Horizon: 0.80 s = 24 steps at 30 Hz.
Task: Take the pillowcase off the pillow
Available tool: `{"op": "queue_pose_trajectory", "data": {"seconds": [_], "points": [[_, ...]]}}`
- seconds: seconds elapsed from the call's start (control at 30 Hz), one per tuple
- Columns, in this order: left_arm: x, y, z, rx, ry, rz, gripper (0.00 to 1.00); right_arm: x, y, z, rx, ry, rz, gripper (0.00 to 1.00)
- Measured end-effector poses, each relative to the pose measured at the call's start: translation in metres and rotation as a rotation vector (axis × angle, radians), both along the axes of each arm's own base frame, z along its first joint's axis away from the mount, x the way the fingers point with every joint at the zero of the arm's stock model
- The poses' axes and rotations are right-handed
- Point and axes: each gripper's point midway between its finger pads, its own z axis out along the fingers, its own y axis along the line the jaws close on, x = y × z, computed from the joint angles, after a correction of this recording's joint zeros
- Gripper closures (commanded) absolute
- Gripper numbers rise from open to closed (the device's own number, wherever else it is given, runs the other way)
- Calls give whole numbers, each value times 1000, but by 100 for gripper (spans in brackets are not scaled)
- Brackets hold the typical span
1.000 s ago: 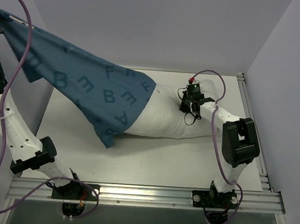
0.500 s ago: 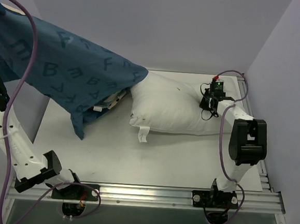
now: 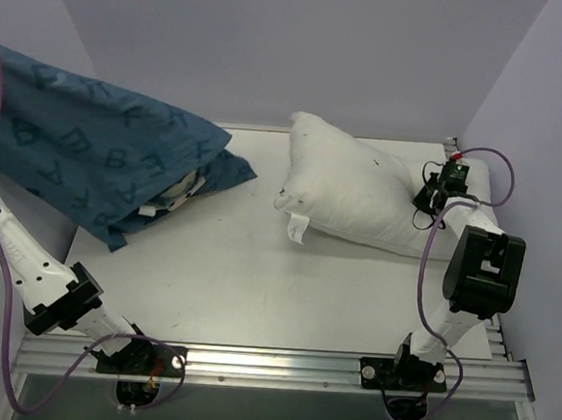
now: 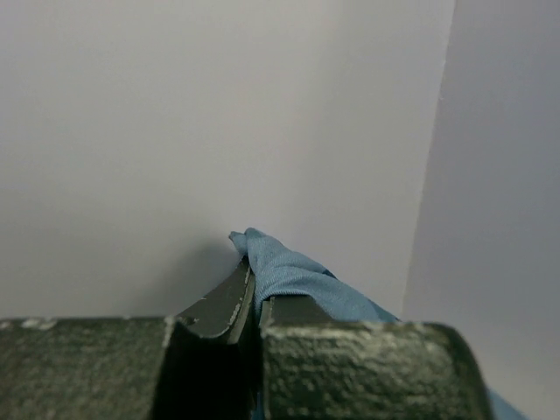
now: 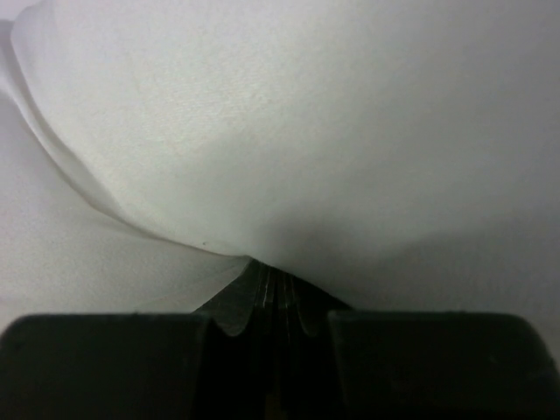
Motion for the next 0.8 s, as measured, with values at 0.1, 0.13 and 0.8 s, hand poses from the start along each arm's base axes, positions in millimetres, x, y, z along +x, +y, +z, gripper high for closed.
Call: {"op": "queue_pose_trajectory", "data": {"seconds": [0.1, 0.13, 0.8], "points": [[-5, -20, 6, 19, -24, -61, 98, 1, -4, 0, -15, -2, -15, 100], [-5, -30, 7, 23, -29, -97, 98, 1, -2, 0, -19, -3, -11, 100], [215, -305, -310, 39, 875, -861, 98, 0, 33, 40, 247, -150, -169, 100]]}}
